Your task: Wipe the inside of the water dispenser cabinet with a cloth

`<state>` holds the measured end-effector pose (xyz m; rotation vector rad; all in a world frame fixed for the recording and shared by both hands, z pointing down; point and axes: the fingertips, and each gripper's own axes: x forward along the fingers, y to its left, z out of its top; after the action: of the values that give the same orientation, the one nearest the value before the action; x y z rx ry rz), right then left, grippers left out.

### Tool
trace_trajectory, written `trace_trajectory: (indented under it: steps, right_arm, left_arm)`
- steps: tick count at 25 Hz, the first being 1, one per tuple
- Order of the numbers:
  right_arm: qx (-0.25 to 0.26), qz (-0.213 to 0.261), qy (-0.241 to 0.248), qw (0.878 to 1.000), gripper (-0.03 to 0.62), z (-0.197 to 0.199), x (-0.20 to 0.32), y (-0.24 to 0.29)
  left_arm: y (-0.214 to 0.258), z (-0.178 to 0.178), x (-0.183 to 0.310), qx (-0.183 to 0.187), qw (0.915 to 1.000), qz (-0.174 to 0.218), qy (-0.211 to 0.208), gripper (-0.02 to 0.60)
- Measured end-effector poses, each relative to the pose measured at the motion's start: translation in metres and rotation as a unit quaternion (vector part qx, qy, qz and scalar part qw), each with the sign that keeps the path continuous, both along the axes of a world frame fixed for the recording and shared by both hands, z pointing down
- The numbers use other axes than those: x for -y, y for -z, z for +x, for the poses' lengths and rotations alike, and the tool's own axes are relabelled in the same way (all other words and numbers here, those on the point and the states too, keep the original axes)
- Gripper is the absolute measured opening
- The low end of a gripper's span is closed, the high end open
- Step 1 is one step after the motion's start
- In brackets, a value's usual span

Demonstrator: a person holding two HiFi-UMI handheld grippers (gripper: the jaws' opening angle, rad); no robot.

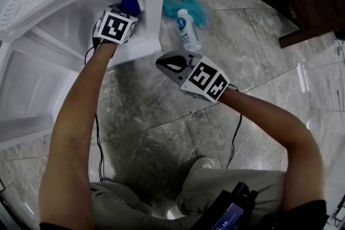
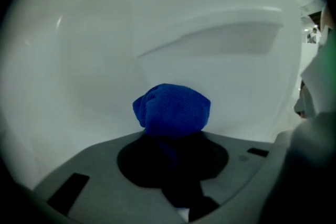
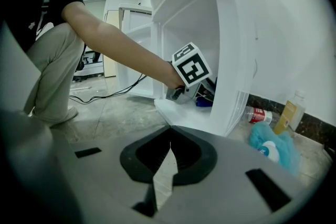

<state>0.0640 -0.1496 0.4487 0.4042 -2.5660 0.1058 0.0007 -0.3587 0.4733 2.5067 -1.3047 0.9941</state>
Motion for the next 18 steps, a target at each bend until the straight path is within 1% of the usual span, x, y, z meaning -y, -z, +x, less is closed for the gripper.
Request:
trace_trajectory:
  steps: [2, 4, 6, 8, 10, 14, 16, 18]
  right_arm:
    - [-0.003, 0.0, 0.0, 1.0, -0.002, -0.005, 0.002, 0.0]
    - [-0.004, 0.004, 0.008, 1.0, -0.002, -0.017, 0.002, 0.003]
    - [-0.005, 0.009, 0.02, 1.0, -0.002, -0.03, -0.003, 0.008]
    - [-0.005, 0.017, 0.032, 0.999, -0.002, -0.044, -0.006, 0.013]
    - [-0.005, 0.025, 0.042, 0.999, -0.002, -0.055, -0.008, 0.02]
    - [-0.01, 0.033, 0.06, 0.998, -0.002, -0.067, -0.018, 0.025]
    - [-0.015, 0.034, 0.069, 0.997, -0.002, -0.073, -0.024, 0.024]
    - [-0.022, 0.036, 0.075, 0.996, -0.002, -0.075, -0.029, 0.022]
  left_arm:
    - [0.019, 0.003, -0.006, -0.033, 0.9994, 0.003, -0.003, 0.101]
    - [0.049, 0.001, -0.009, -0.075, 0.9968, 0.026, 0.004, 0.101]
    - [0.078, -0.001, -0.014, -0.117, 0.9915, 0.055, 0.019, 0.101]
    - [0.1, -0.005, -0.021, -0.147, 0.9851, 0.083, 0.032, 0.101]
    - [0.12, -0.004, -0.028, -0.166, 0.979, 0.115, 0.025, 0.101]
    - [0.162, 0.009, -0.044, -0.193, 0.9647, 0.179, 0.0, 0.101]
    - [0.181, 0.009, -0.049, -0.198, 0.9567, 0.214, -0.003, 0.101]
    - [0.204, 0.006, -0.05, -0.194, 0.9479, 0.253, -0.007, 0.101]
